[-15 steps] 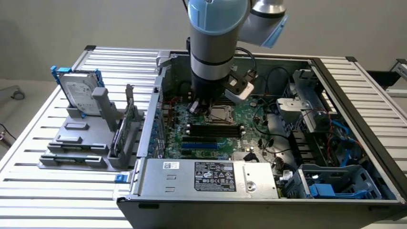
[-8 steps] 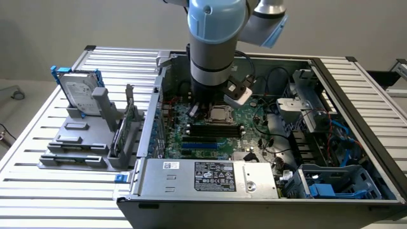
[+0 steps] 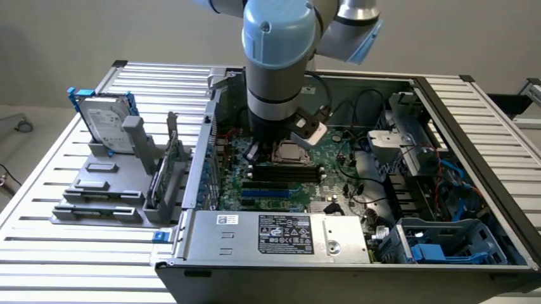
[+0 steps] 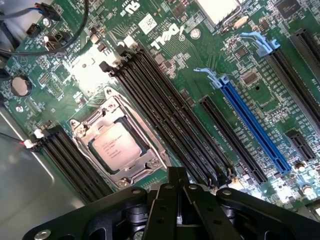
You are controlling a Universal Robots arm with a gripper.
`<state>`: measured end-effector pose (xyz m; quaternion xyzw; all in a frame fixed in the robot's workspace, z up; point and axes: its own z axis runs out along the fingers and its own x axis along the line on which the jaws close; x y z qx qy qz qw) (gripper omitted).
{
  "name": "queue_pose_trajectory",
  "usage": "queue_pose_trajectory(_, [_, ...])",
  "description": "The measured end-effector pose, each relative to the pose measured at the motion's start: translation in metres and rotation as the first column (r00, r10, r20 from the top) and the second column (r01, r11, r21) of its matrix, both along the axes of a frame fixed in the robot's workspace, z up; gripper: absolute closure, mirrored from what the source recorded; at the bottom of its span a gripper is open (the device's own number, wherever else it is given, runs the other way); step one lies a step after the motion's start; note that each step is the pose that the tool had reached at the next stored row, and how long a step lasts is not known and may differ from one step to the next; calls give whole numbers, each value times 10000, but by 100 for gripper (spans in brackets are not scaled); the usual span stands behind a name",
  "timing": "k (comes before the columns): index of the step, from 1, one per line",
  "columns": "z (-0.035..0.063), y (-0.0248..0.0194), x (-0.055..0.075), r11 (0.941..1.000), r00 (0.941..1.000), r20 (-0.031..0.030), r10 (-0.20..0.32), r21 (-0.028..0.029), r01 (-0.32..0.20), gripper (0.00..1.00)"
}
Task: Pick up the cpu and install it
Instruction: 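Install the first cpu locking lever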
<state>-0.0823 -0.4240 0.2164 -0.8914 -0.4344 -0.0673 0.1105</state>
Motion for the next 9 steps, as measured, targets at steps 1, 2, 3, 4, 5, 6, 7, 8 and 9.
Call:
queue_pose_trajectory(1, [-20, 6, 0, 10000, 10000, 8, 4, 3, -4, 89])
queue_pose_trajectory(2, [-39, 12, 0, 10000, 10000, 15, 9, 5, -9, 89])
queue_pose_trajectory(3, [-56, 19, 0, 10000, 10000, 19, 16, 5, -16, 89])
queue_pose_trajectory(4, [-74, 26, -1, 10000, 10000, 22, 25, 7, -25, 89])
queue_pose_trajectory(5, [-92, 33, -2, 10000, 10000, 26, 38, 11, -38, 89])
queue_pose_trajectory(6, [-111, 39, -2, 10000, 10000, 31, 52, 16, -52, 89])
queue_pose_trajectory(7, [-129, 46, -3, 10000, 10000, 36, 65, 21, -65, 89])
queue_pose_trajectory(8, [-148, 52, -4, 10000, 10000, 39, 79, 27, -79, 89])
queue_pose_trajectory(9, [-166, 58, -5, 10000, 9999, 42, 92, 35, -92, 89])
